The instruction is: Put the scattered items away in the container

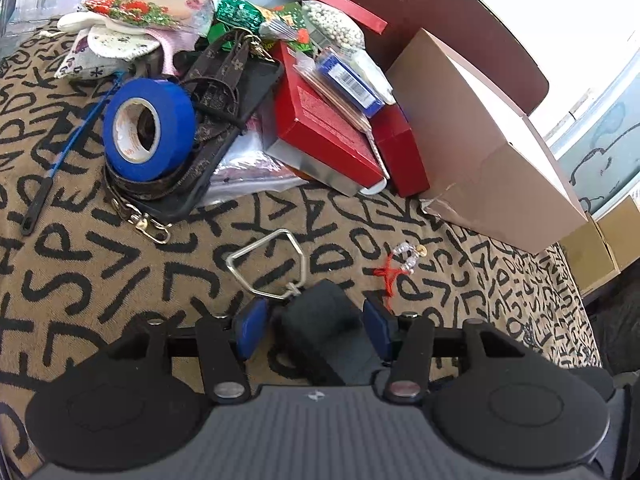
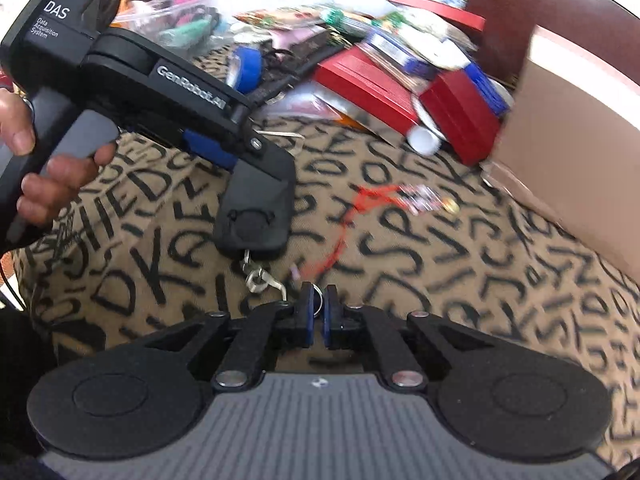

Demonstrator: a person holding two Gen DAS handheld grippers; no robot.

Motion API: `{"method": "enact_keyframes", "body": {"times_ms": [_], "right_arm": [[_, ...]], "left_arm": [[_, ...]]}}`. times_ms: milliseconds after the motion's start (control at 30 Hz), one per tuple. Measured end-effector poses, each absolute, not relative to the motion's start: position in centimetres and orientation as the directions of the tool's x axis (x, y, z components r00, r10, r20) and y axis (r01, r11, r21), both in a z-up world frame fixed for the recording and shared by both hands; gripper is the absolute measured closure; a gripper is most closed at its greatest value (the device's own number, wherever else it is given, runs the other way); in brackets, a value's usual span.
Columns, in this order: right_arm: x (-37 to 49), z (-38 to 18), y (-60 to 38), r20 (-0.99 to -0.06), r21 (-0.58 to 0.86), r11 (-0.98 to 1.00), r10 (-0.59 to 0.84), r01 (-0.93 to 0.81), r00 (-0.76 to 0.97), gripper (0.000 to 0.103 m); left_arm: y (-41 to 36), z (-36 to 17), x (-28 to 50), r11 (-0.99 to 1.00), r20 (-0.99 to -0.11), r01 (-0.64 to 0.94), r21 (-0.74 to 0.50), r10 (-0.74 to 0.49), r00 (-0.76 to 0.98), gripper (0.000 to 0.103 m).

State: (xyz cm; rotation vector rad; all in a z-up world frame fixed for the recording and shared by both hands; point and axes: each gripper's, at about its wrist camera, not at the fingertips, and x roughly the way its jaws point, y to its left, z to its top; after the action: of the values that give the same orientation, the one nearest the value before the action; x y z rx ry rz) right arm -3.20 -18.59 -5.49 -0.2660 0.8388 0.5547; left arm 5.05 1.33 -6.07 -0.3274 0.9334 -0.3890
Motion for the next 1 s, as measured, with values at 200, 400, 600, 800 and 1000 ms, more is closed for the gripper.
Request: {"method": "enact_keyframes", "body": {"times_ms": [200,400,600,800,1000], "right_arm": [[-4.9,-5.1,-19.0,-0.767,-0.031,0.826,0.342,-0.563,0.544,0.1],[-3.1,-4.9,-17.9,-0.727,-0.065,0.848,0.32,-0.525,0.608,0.099],[0.5,-4.7,-17.7,-0.681,-0.053,0.908,0.271,-0.415,0.68,0.097],[2.8,-4.5,-17.0,-0.654,-0.031,0.911,0.292,-0.411,0.698,0.06],[4.0,-6.4,-16.0,-0.697,-0.044,0.908,0.27,-0.416,0.665,0.061]], "left_arm": [[0.6,-6.0,4.7,0.876,-0.706,0.203,-0.438,-0.475,0.525,0.047],[0.2,-6.0,4.4,0.876,-0.713,0.217,-0.431,-0.477,0.514,0.042],[-1.2,-6.4,5.3,0.876,-0.71,0.247,-0.415,-0.482,0.513,0.04],[-0.3,-6.7,6.9,0.85,-0.688,0.211,-0.482,-0.517,0.51,0.04],[-0.1,-6.6,6.9,0.847,-0.684,0.221,-0.483,-0.523,0.508,0.039]]}}
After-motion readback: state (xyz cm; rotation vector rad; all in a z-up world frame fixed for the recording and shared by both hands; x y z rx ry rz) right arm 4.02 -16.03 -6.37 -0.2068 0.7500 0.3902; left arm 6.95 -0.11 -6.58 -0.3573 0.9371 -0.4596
